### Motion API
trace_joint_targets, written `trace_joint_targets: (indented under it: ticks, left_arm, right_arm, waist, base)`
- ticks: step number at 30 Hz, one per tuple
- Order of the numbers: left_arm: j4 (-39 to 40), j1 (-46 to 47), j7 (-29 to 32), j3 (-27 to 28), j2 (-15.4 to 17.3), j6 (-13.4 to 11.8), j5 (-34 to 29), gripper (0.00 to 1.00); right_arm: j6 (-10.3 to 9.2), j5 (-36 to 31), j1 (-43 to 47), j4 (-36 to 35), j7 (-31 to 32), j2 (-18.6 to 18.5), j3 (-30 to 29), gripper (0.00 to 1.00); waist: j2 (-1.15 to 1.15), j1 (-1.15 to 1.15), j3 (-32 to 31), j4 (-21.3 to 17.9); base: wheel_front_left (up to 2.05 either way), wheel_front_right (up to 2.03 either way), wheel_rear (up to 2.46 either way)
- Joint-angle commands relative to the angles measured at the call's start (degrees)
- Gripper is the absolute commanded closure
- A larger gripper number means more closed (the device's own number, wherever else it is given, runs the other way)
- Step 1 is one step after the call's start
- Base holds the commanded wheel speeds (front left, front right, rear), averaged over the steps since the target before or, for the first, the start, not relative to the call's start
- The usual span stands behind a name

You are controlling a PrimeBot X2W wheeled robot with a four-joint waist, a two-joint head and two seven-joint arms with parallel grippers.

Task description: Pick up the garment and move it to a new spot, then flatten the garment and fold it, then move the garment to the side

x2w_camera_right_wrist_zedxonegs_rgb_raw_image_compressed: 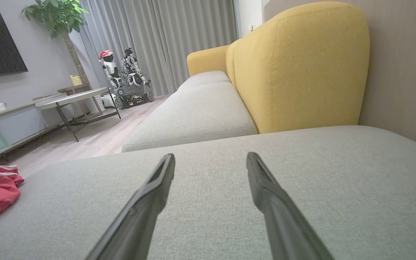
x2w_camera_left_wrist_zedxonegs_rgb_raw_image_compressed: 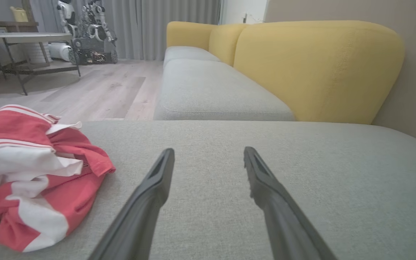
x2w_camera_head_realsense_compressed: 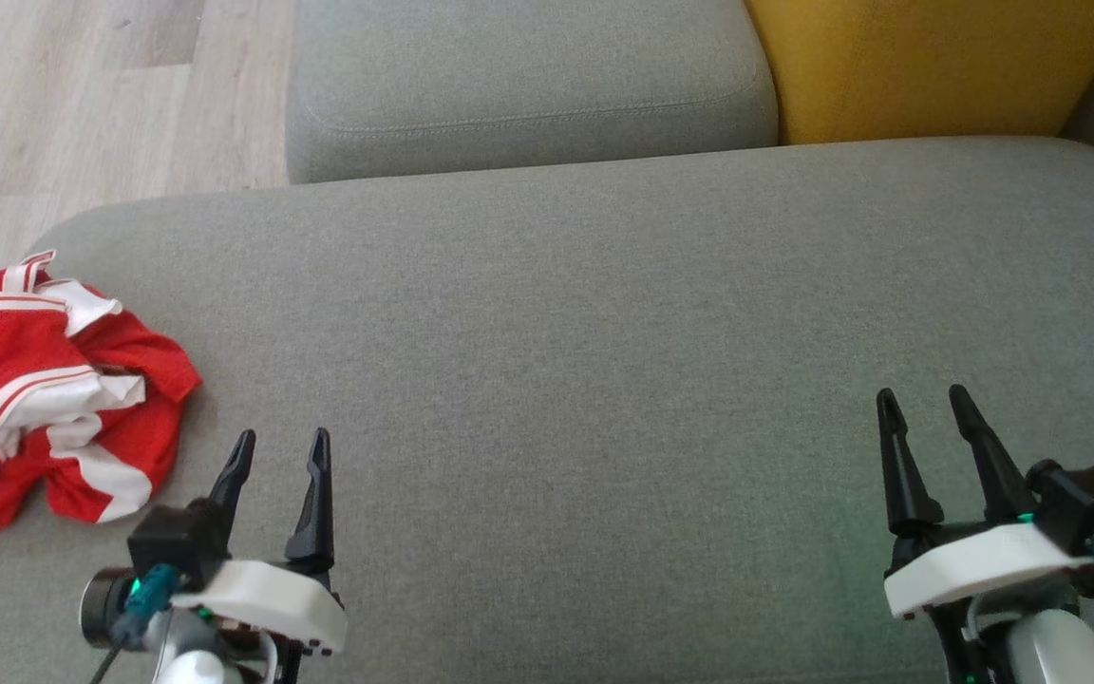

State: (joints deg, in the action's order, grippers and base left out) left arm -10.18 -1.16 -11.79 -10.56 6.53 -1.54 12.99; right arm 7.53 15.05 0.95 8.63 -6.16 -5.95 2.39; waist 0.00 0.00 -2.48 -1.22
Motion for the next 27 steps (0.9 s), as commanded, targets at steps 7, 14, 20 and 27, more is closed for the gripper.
trace_joint_targets:
  ticks: [7,14,20,27]
  left_arm:
    - [0.9,1.29,-1.88,1.18,0.97,-0.81,-4.94,0.0]
    - [-0.67,0.94,-3.05,1.61,0.3,-0.53,-6.98,0.0]
    - [-1.74,0.79,-3.2,2.51,-0.45,-0.34,-5.76,0.0]
    - [-2.5,0.75,-3.2,3.13,-0.79,-0.27,-5.06,0.0]
  right_arm:
    - [-0.04,-5.46,-0.86,-1.57,-1.87,-0.15,1.88,0.0]
    - [-0.04,-7.91,-0.6,-1.64,-2.97,0.55,1.7,0.0]
    - [-0.04,-5.86,-0.44,-1.27,-2.87,1.28,0.83,0.0]
    - [-0.04,-4.72,-0.56,-0.88,-2.58,1.46,0.55,0.0]
  waist:
    - [0.0,0.0,-0.34,0.08]
    - [0.0,0.0,-0.66,0.06]
    - [0.0,0.0,-0.79,0.17]
    - [0.0,0.0,-0.7,0.23]
  base:
    - [0.0,0.0,0.0]
    - [0.0,0.0,0.0]
    - [0.0,0.0,0.0]
    - [0.0,0.0,0.0]
